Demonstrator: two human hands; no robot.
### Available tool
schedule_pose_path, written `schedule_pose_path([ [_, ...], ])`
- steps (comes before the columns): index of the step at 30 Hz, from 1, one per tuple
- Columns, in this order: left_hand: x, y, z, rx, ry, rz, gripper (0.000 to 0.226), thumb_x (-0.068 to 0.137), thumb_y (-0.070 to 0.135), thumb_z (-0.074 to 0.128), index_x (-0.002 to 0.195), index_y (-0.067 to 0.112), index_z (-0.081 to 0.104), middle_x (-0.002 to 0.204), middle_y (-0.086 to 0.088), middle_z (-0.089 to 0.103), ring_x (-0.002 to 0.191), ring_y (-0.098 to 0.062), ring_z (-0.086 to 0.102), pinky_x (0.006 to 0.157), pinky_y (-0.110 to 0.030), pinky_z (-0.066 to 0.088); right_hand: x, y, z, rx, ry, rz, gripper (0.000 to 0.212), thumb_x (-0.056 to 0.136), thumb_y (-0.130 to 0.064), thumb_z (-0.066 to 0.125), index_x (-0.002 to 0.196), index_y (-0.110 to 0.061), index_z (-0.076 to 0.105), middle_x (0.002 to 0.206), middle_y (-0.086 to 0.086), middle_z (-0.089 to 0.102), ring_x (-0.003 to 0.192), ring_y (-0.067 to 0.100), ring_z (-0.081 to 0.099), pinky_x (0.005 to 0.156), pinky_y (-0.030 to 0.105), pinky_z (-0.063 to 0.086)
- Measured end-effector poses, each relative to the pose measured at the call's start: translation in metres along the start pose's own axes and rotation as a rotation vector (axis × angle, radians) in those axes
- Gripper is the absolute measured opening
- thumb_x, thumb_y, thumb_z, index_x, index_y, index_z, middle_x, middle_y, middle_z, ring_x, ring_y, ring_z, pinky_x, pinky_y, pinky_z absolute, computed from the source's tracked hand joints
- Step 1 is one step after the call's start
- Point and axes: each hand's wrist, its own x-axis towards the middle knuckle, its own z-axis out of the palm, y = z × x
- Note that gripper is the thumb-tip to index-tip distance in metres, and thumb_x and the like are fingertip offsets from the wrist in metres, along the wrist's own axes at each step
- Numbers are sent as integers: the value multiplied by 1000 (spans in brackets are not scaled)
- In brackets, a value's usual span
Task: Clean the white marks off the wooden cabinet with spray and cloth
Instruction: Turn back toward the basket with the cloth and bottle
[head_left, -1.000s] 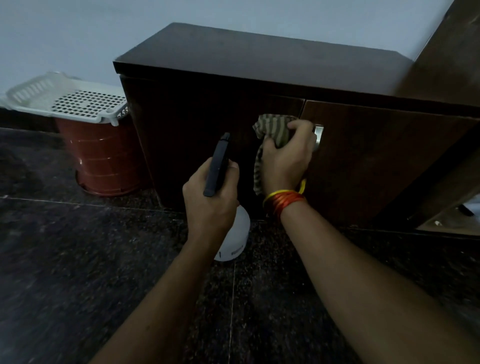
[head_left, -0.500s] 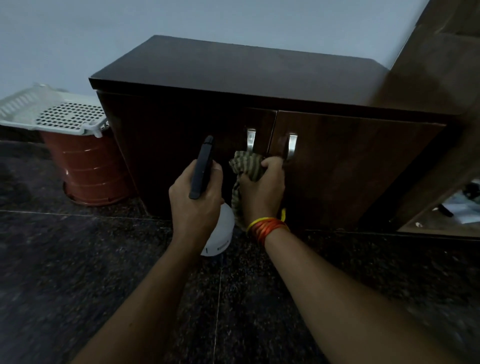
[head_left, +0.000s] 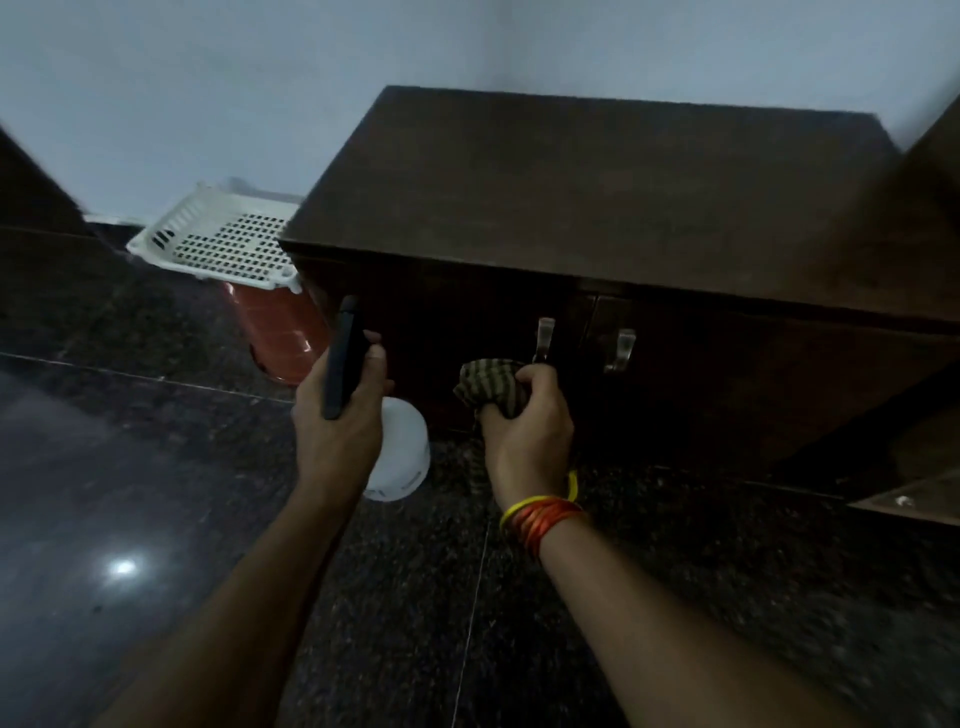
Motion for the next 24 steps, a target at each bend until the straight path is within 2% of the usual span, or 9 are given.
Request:
schedule_pose_path([
  [2, 7, 26, -12, 20, 47, -38, 19, 96, 26, 58, 107, 13, 66, 76, 5, 61, 69, 1, 58, 64, -22, 44, -1, -28, -15, 12, -34, 4, 34, 78, -10, 69, 107, -17, 52, 107, 6, 58, 96, 21, 58, 72, 26, 41],
  [4, 13, 55, -23, 38, 68, -70, 15, 95, 26, 59, 99, 14, 66, 70, 6, 57, 60, 4, 54, 61, -24, 41, 1, -59, -30, 17, -72, -1, 32, 78, -9, 68, 106, -16, 52, 107, 6, 57, 95, 20, 56, 72, 24, 38],
  [8, 30, 117, -42, 69, 87, -107, 8, 95, 27, 60, 91, 25, 66, 74, -5, 61, 70, -11, 57, 66, -33, 42, 12, -124, -57, 28, -92, -24, 30, 78, -9, 68, 101, -17, 51, 102, 3, 55, 92, 18, 54, 70, 20, 34],
  [11, 48, 152, -58, 74, 122, -119, 21, 94, 29, 60, 79, 42, 66, 81, -16, 62, 75, -23, 59, 70, -38, 45, 23, -170, -64, 40, -103, -45, 29, 77, -9, 68, 100, -17, 51, 100, 2, 56, 91, 18, 54, 71, 22, 35],
  [13, 64, 170, -68, 70, 135, -141, 31, 94, 27, 60, 72, 48, 66, 80, -15, 61, 74, -23, 58, 69, -38, 44, 30, -197, -60, 36, -122, -48, 30, 77, -10, 68, 102, -17, 52, 100, 1, 56, 90, 16, 53, 69, 19, 32],
  [17, 104, 186, -88, 51, 148, -124, 26, 94, 20, 59, 84, 43, 65, 78, -3, 63, 71, -17, 59, 69, -34, 45, 44, -242, -32, 62, -157, -55, 32, 76, -8, 68, 103, -16, 53, 100, 0, 54, 89, 12, 48, 72, 16, 31],
  [20, 146, 182, -103, 50, 138, -100, 25, 95, 18, 58, 98, 43, 64, 84, -6, 65, 77, -20, 60, 71, -35, 48, 57, -265, 4, 83, -202, -25, 33, 76, -5, 67, 106, -13, 53, 98, -2, 51, 89, 9, 44, 74, 14, 30],
  [22, 181, 171, -114, 54, 115, -97, 27, 95, 23, 60, 96, 49, 66, 90, -8, 66, 85, -25, 62, 76, -40, 51, 70, -277, 34, 100, -240, -5, 34, 77, -6, 66, 107, -14, 52, 99, -3, 50, 92, 9, 46, 77, 17, 34],
  [24, 217, 156, -126, 47, 89, -118, 19, 94, 27, 61, 98, 45, 66, 96, -14, 67, 89, -27, 63, 78, -45, 51, 82, -287, 70, 109, -263, 36, 34, 78, -6, 65, 108, -15, 51, 104, -1, 53, 95, 11, 49, 79, 22, 38],
])
